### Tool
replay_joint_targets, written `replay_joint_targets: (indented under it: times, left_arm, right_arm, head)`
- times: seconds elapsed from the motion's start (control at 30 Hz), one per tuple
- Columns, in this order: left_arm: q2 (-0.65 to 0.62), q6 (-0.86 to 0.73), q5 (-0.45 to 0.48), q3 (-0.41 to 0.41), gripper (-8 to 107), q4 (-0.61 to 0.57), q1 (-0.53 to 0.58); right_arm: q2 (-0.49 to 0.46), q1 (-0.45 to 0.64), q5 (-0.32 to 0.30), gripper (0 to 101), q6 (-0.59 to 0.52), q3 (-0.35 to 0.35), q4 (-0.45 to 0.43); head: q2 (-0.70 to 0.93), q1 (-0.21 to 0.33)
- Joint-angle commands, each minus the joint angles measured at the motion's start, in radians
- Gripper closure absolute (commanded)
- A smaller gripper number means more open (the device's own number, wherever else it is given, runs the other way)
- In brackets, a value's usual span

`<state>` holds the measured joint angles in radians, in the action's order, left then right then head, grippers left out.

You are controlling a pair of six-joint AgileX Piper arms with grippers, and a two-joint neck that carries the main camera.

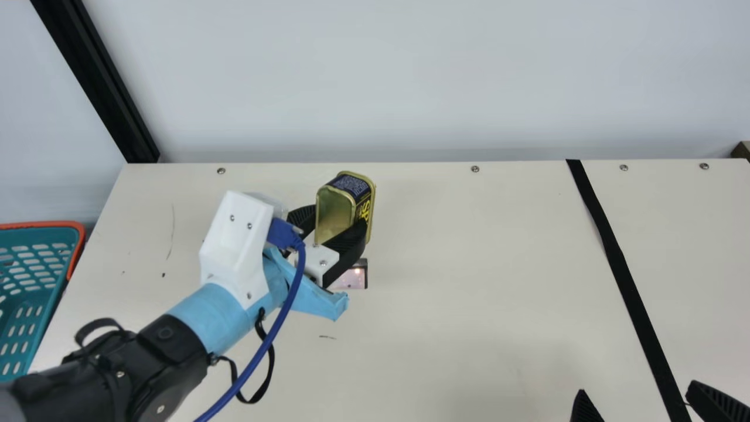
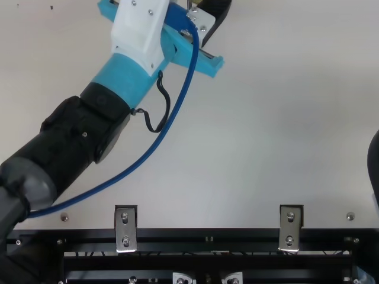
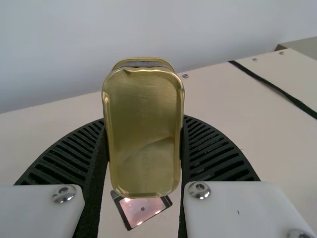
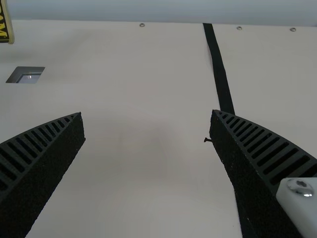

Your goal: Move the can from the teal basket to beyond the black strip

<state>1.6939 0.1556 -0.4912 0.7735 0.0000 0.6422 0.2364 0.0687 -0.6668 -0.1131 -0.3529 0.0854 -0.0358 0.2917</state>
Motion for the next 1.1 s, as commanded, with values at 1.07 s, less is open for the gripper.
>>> replay_joint_targets:
  times: [1.07]
  left_arm:
    - [-0.315, 0.210, 0.227, -0.119, 89, 0.273, 0.092]
  right_arm:
    - [0.013, -0.007, 0.013, 0, 0.006, -0.009, 0.008]
  head:
    - [-0.008, 0.002]
